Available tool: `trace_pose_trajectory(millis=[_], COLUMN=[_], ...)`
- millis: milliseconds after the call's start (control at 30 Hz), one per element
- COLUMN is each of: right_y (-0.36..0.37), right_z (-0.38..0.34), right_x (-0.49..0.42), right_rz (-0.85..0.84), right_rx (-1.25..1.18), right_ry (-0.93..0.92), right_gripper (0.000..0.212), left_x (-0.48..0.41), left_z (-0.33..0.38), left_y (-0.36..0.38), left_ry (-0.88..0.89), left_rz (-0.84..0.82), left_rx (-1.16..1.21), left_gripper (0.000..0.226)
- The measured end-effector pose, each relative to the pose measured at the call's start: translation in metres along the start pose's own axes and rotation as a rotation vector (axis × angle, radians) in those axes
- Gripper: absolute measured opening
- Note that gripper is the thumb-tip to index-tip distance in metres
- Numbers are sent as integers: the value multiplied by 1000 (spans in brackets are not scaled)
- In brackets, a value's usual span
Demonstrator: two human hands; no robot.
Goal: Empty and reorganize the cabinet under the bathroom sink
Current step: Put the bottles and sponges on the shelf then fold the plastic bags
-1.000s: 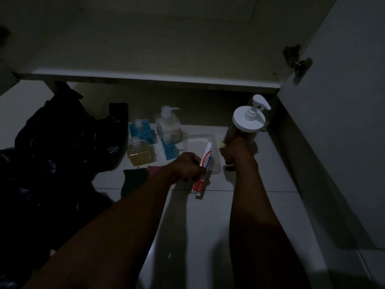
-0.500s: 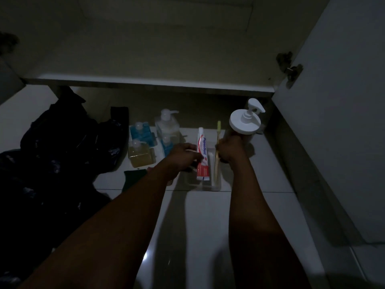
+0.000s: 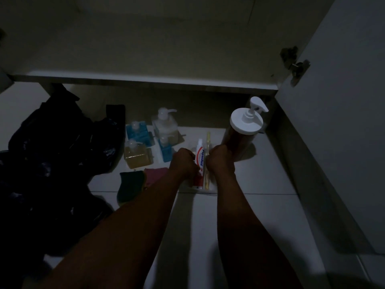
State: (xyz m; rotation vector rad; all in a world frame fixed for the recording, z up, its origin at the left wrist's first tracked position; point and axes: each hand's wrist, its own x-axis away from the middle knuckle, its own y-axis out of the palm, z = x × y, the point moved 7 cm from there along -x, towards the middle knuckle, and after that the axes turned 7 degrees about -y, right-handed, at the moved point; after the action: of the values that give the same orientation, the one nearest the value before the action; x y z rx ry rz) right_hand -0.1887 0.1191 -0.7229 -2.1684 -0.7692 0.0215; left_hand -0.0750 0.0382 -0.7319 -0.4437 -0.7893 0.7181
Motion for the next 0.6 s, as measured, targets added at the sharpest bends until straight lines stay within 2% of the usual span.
trace_pose_trajectory(millis=[133, 233, 333, 600], right_y=[4, 5, 6, 7], right_z=[2, 1, 2, 1], right_x=[-1, -1, -3, -5], right_rz=[42, 41, 28, 29], right_rx=[45, 46, 20, 42], right_ry=[8, 5, 10, -16], right_gripper=[11, 12, 22, 13], left_x=[-5, -6, -2, 4], left_z=[1, 5, 11, 17], left_y=[1, 1, 0, -3], left_ry=[-17, 32, 89, 149], left_rz=[41, 96, 182, 229], left_rx=[-107, -230, -318, -399], left_gripper=[48, 34, 27, 38])
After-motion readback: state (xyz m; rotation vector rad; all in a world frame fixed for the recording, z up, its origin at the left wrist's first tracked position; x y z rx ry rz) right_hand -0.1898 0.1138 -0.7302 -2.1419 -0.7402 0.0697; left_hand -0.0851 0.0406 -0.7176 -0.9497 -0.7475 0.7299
